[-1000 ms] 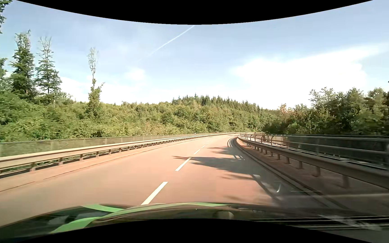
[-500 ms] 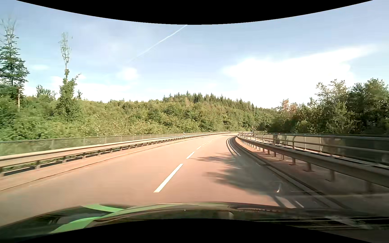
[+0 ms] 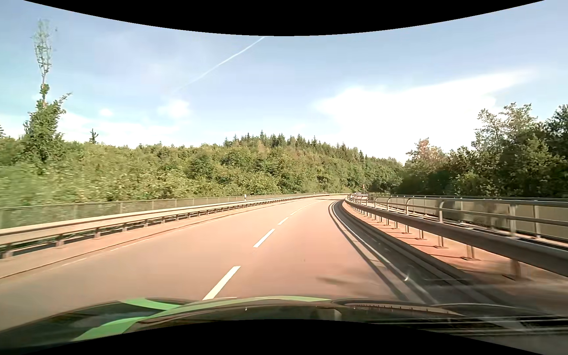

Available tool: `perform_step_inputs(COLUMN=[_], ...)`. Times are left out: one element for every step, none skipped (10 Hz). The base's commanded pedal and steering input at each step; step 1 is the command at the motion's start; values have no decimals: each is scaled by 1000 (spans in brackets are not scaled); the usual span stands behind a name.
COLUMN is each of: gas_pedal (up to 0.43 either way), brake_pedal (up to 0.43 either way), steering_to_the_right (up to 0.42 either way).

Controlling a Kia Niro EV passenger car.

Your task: Follow the waypoints while adhering to traffic rules and regulations

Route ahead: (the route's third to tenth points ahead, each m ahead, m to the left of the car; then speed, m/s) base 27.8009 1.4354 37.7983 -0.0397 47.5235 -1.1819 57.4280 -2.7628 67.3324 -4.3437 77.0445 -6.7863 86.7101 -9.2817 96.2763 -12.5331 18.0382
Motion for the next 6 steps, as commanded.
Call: perform_step_inputs(gas_pedal=[138, 138, 138, 138, 138, 138], brake_pedal=[0, 0, 0, 0, 0, 0], steering_to_the_right=[20, 20, 20, 20, 20, 20])
